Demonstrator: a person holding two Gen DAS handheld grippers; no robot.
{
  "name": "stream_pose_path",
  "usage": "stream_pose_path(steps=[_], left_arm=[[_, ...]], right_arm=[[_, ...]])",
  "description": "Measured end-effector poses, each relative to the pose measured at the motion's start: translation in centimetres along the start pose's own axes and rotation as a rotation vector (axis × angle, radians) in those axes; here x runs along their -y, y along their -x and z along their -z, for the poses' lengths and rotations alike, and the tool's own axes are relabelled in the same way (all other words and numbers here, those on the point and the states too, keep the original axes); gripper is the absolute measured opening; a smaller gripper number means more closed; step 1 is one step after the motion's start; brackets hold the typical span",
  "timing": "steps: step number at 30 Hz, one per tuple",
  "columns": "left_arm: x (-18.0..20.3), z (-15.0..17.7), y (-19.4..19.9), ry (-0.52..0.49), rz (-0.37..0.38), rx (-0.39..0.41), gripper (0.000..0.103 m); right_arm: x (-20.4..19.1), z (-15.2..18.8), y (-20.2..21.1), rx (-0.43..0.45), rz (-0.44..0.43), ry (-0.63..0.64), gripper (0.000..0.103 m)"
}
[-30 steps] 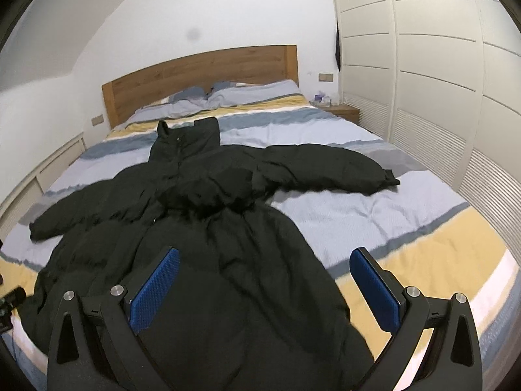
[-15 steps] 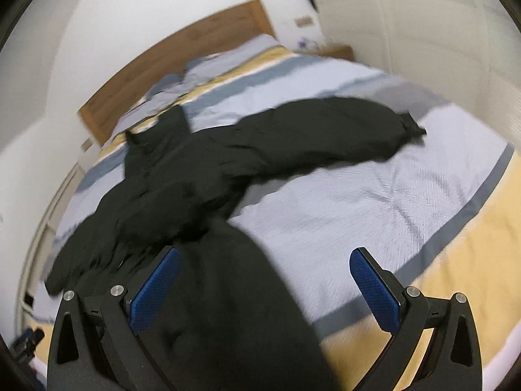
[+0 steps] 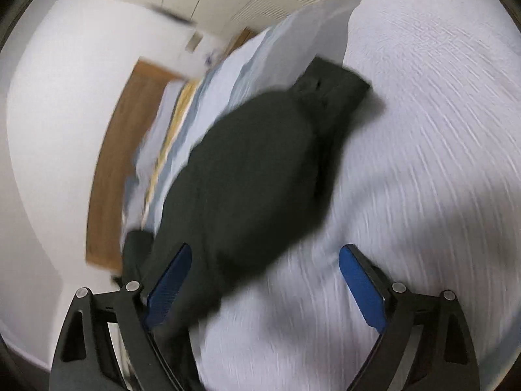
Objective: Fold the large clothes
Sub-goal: 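Grasp the jacket sleeve cuff with the right gripper and lift it, then carry the sleeve across the jacket body with the right gripper and release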
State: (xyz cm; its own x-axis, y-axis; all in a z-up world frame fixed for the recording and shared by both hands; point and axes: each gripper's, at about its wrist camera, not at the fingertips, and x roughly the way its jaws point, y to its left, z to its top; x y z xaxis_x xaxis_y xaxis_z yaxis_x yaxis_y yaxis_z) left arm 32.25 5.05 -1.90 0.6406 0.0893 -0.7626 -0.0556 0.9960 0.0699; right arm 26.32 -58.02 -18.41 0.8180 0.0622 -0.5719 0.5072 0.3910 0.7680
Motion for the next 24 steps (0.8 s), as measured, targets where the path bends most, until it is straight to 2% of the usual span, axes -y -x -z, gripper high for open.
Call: stream_pose_path(steps=[2, 4, 5, 7, 9, 12, 18, 24], left_arm=[[0.6, -1.2, -1.6, -0.001, 0.014, 0.003, 0.097], [1.3, -2.4, -3.2, 0.005, 0.036, -0.004, 0.097], [1.4, -2.8, -3.8, 0.012, 0.045, -0.013, 0.097], [1.6, -3.4, -4.7, 0.031, 0.069, -0.038, 0.097], [1.7, -3.5, -5.0, 0.034, 0.074, -0.06, 0.097], [1.3, -4.1, -5.1, 0.046, 0.072, -0.096, 0.097], [-1.0, -5.0, -3.4, 0.115, 0.05, -0.102, 0.097], [-4.6, -5.0, -1.5, 0.164, 0.005, -0.106, 0.097]], right_arm=[[-0.7, -1.3, -1.1, 0.025, 0.016, 0.026, 0.083], [-1.3, -2.6, -2.0, 0.046, 0.04, 0.045, 0.063], [-1.4, -3.0, -2.3, 0.049, 0.043, 0.042, 0.05], [-1.4, -3.7, -2.5, 0.062, 0.048, 0.022, 0.041], [-2.0, -4.1, -2.4, 0.078, 0.059, 0.036, 0.027], [-4.1, -4.4, -1.7, 0.096, 0.103, 0.096, 0.017], [-10.4, -5.3, 0.2, 0.122, 0.123, 0.223, 0.011], [-18.6, -3.0, 2.4, 0.093, 0.033, 0.366, 0.01]])
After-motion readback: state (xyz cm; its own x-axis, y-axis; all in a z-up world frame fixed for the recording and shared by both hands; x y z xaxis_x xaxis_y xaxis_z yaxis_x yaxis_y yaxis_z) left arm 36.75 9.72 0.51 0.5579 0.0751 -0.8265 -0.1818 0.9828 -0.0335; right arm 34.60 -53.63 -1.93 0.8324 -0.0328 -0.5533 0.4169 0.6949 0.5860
